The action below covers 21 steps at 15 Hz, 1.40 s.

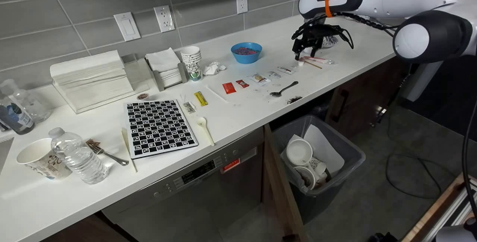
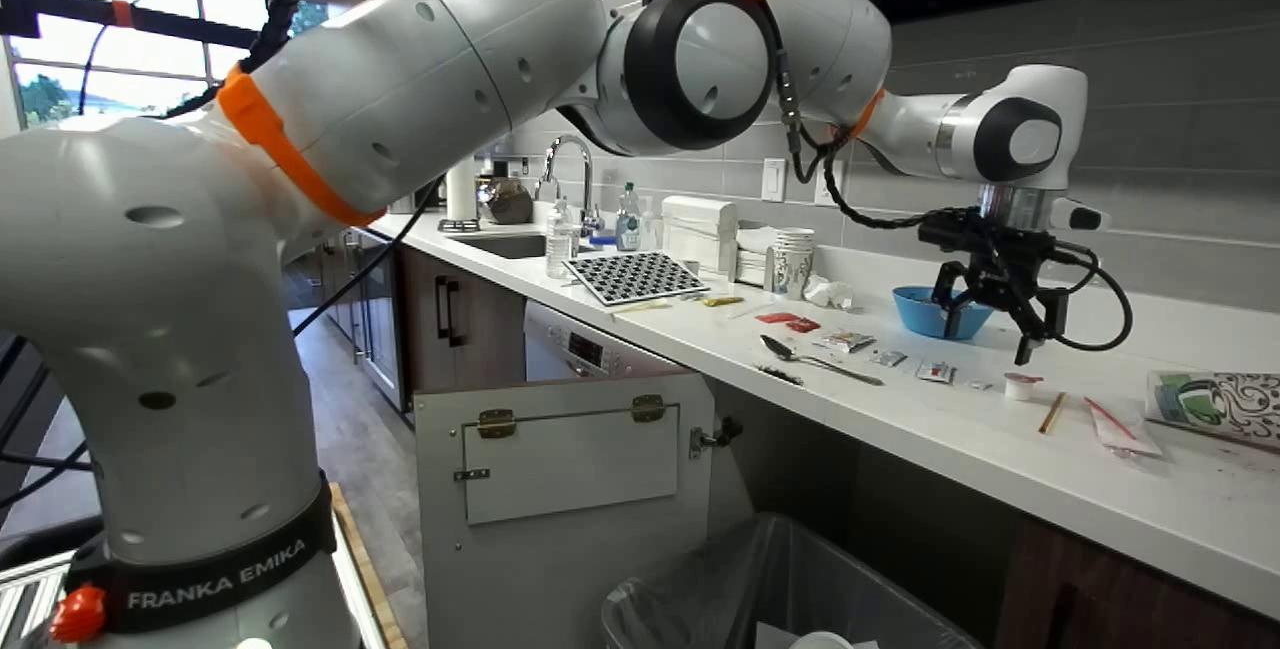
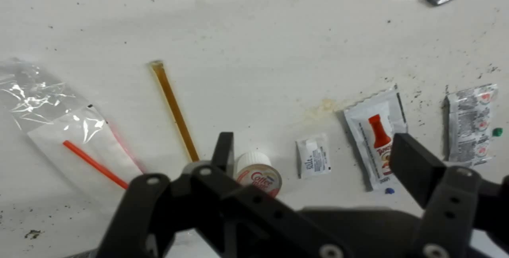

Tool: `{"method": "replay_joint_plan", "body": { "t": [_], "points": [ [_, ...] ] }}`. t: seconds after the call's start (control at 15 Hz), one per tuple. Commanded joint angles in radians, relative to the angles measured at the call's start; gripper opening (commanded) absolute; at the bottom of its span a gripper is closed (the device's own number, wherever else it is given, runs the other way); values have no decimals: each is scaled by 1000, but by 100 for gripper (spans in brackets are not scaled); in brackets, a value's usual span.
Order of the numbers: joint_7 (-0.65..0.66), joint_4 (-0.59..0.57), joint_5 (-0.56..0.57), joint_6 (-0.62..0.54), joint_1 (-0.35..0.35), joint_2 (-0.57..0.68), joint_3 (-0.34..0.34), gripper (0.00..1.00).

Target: Put the white cup into the spoon then pick up the spoon and drop the cap into the bin

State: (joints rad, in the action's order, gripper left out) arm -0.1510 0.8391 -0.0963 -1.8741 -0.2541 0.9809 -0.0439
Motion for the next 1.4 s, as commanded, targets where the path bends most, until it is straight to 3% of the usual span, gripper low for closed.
{"method": "replay_joint_plan", "body": {
  "t": [0.0, 0.33, 0.73, 1.33],
  "points": [
    [102, 2, 23, -120, 35, 33, -36, 100],
    [210, 26, 40, -233, 66, 56, -75, 100],
    [332, 71, 93, -275, 97, 43, -155, 100],
    [361, 75, 93, -343, 100, 58, -161, 95]
  ]
}}
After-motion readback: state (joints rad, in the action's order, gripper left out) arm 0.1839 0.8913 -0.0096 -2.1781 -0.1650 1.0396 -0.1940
